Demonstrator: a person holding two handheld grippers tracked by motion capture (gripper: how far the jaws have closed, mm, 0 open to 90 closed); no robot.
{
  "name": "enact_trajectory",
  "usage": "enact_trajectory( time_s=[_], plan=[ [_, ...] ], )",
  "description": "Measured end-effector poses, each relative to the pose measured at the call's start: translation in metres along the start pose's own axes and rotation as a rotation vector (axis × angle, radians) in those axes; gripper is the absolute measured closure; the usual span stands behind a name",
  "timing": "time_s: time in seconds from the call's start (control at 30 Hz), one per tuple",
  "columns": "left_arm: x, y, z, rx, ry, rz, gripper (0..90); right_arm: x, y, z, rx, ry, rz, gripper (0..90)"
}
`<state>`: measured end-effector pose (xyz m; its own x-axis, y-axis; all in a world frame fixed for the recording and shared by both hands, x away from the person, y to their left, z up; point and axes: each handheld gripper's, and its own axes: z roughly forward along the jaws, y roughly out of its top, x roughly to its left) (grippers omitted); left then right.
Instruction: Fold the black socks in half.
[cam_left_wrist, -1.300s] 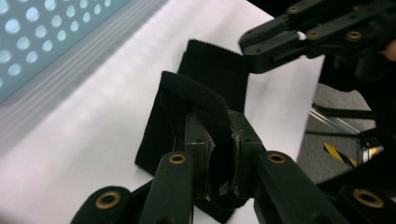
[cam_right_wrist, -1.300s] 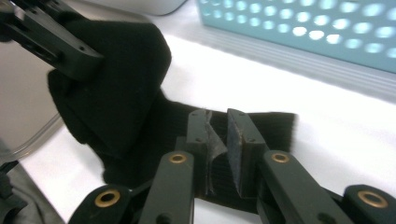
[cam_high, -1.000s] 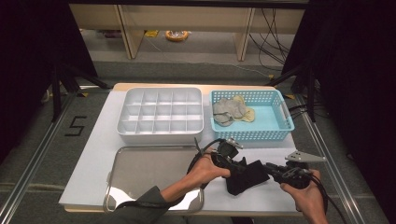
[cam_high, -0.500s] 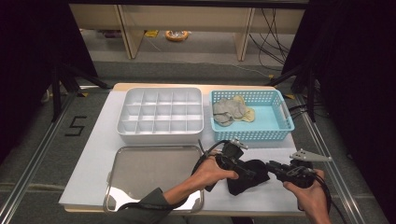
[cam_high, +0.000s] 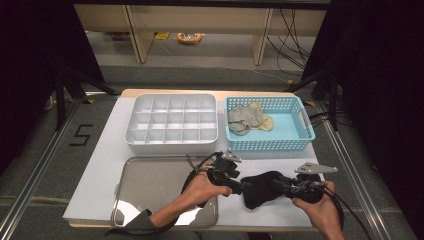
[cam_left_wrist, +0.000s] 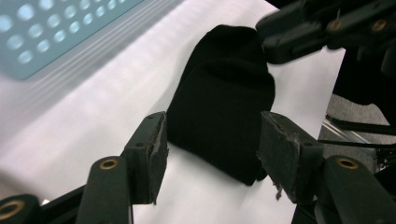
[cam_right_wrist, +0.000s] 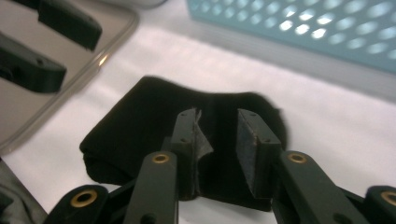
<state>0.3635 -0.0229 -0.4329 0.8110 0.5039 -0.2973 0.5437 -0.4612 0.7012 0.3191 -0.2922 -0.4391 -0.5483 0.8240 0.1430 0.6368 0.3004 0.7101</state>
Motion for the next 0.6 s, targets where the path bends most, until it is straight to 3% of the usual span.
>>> enact_trajectory(
  time_s=[0.03, 0.07, 0.1, 0.13, 0.17, 0.2, 0.23, 0.3, 0.37, 0.43, 0.5, 0.53, 0.57, 0.6],
  plan=[
    [0.002, -0.002, -0.002, -0.004, 0.002, -0.001, 41.6, 0.000, -0.001, 0.006, 0.008, 0.005, -0.031, 69.1],
    [0.003, -0.003, -0.003, -0.006, 0.003, -0.003, 41.7, 0.006, -0.002, 0.009, 0.041, 0.001, 0.028, 69.2],
    [0.004, -0.005, -0.005, -0.008, 0.001, -0.003, 41.6, 0.002, -0.003, 0.014, 0.039, 0.006, -0.025, 69.6],
    [0.004, -0.006, -0.006, -0.014, 0.001, -0.007, 41.6, 0.005, -0.003, 0.019, 0.091, 0.004, 0.008, 73.7],
    [0.004, -0.008, -0.006, -0.015, 0.000, -0.008, 41.6, 0.004, -0.004, 0.024, 0.106, 0.009, -0.003, 78.7],
    [0.004, -0.009, -0.007, -0.013, -0.002, -0.011, 41.8, 0.003, -0.005, 0.029, 0.074, 0.012, -0.031, 83.9],
    [0.004, -0.010, -0.008, -0.013, -0.001, -0.003, 42.3, 0.002, -0.003, 0.027, 0.112, 0.026, -0.062, 86.0],
    [0.002, -0.011, -0.009, -0.015, -0.001, 0.017, 44.3, 0.003, 0.002, 0.022, 0.085, -0.031, -0.091, 86.8],
    [0.000, -0.011, -0.008, -0.022, -0.006, 0.025, 47.3, -0.003, 0.010, 0.012, 0.052, -0.054, -0.093, 86.8],
    [-0.003, -0.010, -0.005, -0.028, -0.006, 0.036, 49.9, -0.009, 0.014, 0.009, 0.056, -0.098, -0.080, 86.6],
    [-0.007, -0.010, 0.000, -0.024, -0.012, 0.058, 53.4, -0.014, 0.012, 0.014, 0.089, -0.109, -0.064, 86.5],
    [-0.009, -0.011, 0.002, -0.029, -0.013, 0.059, 54.7, -0.017, 0.010, 0.018, 0.094, -0.117, -0.084, 86.4],
    [-0.011, -0.011, 0.004, -0.032, -0.019, 0.065, 56.2, -0.017, 0.008, 0.020, 0.111, -0.119, -0.066, 86.2],
    [-0.014, -0.010, 0.007, -0.041, -0.024, 0.071, 59.1, -0.019, 0.006, 0.024, 0.113, -0.125, -0.093, 85.8]
  ],
)
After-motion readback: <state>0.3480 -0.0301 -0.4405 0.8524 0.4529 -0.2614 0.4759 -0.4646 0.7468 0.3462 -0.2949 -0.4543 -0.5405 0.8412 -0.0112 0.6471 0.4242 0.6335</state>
